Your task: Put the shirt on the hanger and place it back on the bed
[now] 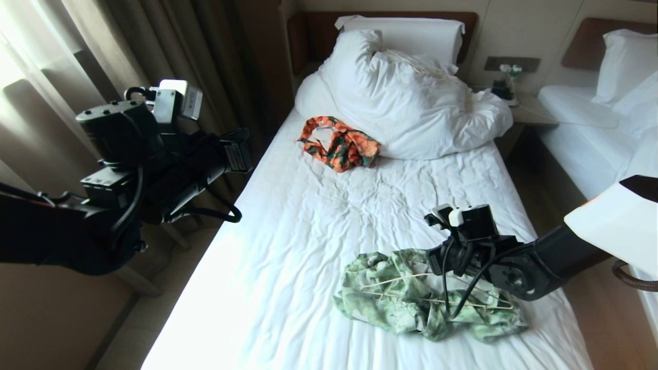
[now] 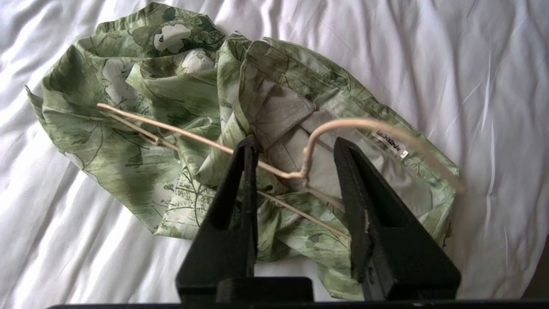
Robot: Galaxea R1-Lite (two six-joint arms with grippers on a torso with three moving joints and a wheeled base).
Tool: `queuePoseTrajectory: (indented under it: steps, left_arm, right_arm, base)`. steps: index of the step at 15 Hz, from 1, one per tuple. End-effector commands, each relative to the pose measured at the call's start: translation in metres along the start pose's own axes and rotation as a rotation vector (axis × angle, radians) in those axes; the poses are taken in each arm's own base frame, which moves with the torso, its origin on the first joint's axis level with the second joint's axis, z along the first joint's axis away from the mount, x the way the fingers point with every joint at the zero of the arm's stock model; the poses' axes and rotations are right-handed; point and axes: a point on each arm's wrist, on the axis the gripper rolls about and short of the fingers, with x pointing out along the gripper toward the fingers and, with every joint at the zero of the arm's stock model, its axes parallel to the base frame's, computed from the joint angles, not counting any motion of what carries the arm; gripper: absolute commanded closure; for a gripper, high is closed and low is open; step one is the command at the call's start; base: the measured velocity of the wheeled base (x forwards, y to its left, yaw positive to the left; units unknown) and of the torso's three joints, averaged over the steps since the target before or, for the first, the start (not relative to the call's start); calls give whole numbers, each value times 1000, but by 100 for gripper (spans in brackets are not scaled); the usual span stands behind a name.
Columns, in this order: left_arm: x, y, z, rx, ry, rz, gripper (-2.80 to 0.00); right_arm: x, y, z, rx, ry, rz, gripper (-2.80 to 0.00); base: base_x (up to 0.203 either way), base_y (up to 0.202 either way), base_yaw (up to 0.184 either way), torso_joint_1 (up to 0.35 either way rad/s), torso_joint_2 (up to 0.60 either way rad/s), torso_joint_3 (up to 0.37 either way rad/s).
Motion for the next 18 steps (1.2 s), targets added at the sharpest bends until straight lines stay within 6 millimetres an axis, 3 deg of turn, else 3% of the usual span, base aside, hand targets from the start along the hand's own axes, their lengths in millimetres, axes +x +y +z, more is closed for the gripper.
queuePoseTrajectory:
  steps: [1,6,7,12,18]
  left_arm:
    - [-1,0,2,0,-11,1,0]
    - [-8,4,13,0,-44,9,0]
    - [-11,6,17,-1,-59,15,0]
    - [-28,5,38,-47,-115,7,0]
    - [-75,8,57,-55,-173,1,0]
  right_arm:
    - [-1,0,0,0,-3,-5,-280]
    - [-30,-4,2,-27,-13,-4,-280]
    - [-39,-3,4,-30,-25,0,0]
    - [-74,-14,16,25,-84,-30,0]
    - [-133,-30,28,68,-192,-96,0]
  base:
    - [0,0,0,0,0,0]
    - [0,0,0,0,0,0]
    - [0,0,0,0,0,0]
    - [0,0,0,0,0,0]
    - [0,0,0,0,0,0]
